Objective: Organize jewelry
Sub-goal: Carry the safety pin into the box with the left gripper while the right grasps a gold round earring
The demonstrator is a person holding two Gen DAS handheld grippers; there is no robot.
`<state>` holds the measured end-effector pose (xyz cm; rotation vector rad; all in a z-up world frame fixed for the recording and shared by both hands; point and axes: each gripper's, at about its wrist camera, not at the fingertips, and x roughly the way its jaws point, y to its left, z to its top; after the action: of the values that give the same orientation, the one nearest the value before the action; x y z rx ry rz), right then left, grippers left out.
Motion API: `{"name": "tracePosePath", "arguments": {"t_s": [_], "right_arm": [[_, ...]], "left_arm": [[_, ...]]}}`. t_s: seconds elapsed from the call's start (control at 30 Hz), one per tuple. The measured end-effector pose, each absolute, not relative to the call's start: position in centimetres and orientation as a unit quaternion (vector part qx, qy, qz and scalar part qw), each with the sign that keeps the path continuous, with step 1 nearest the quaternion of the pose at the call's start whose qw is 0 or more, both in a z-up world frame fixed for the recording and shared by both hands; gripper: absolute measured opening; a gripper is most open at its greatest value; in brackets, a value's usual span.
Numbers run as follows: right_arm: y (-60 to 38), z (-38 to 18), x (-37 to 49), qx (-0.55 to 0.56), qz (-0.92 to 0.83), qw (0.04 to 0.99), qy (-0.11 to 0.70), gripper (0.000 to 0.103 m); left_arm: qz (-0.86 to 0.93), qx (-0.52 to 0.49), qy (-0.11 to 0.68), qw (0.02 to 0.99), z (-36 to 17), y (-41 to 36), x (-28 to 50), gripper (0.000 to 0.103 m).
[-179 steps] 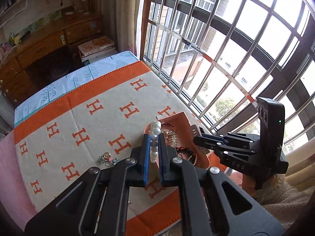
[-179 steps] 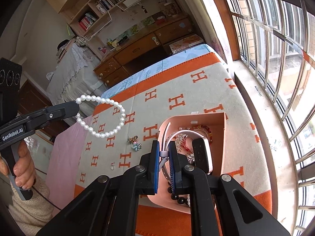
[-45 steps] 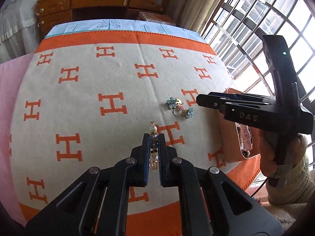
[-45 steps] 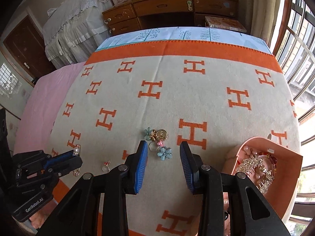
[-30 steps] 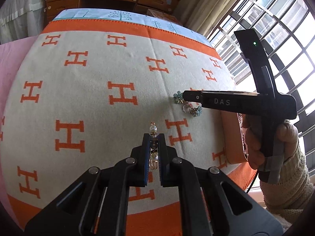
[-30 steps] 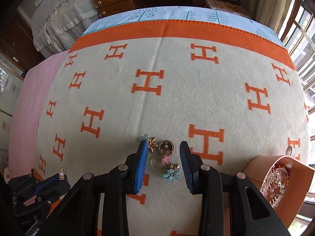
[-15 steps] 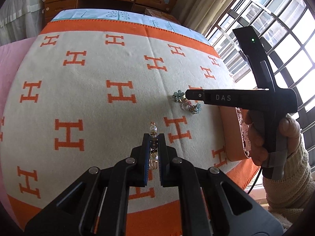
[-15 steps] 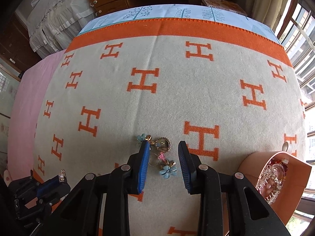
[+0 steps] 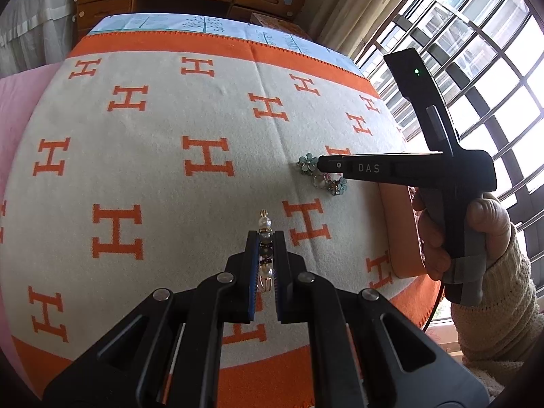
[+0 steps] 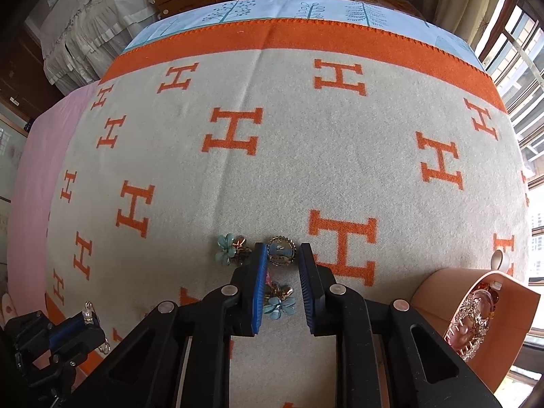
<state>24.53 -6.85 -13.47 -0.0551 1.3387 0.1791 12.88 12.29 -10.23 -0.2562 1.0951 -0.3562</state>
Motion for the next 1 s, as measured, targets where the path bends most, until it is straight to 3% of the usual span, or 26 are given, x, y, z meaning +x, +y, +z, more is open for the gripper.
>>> {"name": "tracePosePath", "arguments": {"t_s": [0.3, 0.57, 0.8, 1.0], "right_arm": [[-6.8, -12.6, 24.4, -0.026, 0.074, 0.793, 0.604, 0.017], [-10.4, -6.1, 19.3, 0.02, 0.119, 0.827, 0.55, 0.017], [-18.1, 0.9, 12.7, 0.058, 0.112, 0.867, 0.483, 0.017], [-24.7, 2.8, 9.4, 0.081, 0.091, 0.88, 0.459, 0.017]], "left_arm": [[-0.17, -0.113, 0.512, 0.835, -9.7, 11.9, 12.6, 0.005], [-0.184, -0.093, 0.494, 0.845, -7.1, 9.9, 11.6, 0.005], [-0.235, -0.053, 0.471, 0.849, -3.3, 4.1, 10.9, 0.005], [-0.29, -0.021, 0.452, 0.843, -0.5, -3.5, 11.2, 0.005]]}}
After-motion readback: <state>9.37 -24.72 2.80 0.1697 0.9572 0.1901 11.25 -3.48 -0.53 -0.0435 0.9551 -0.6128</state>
